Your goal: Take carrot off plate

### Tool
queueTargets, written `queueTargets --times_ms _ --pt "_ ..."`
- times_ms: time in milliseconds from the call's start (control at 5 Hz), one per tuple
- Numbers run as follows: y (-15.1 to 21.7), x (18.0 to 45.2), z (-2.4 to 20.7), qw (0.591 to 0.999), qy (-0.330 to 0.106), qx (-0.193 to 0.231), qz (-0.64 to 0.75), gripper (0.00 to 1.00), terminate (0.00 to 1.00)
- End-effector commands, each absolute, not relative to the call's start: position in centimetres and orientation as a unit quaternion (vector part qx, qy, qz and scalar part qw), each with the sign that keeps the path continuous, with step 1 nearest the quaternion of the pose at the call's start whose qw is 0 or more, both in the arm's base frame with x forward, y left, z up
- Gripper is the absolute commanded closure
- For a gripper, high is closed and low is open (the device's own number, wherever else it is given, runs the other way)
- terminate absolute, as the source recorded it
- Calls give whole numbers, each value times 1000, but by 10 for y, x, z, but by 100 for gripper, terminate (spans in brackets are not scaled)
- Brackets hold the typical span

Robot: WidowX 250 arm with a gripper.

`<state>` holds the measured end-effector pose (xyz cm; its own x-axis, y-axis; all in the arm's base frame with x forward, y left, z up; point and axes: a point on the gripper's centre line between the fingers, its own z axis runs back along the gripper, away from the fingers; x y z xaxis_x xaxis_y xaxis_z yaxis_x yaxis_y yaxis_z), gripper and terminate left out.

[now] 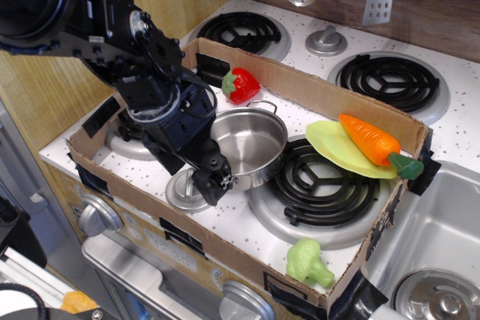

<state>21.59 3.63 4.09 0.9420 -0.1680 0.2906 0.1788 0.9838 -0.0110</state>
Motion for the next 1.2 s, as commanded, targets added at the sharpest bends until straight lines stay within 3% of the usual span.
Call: queueTargets --times_ms 0,400,600,1000 --pt "36 216 41 985 -146 -19 -88 0 0" --pt "37 217 83 987 -137 22 -75 0 0" --pt "30 222 93 991 -126 7 -36 0 0" --pt "0 279 100 993 -61 -60 87 0 0"
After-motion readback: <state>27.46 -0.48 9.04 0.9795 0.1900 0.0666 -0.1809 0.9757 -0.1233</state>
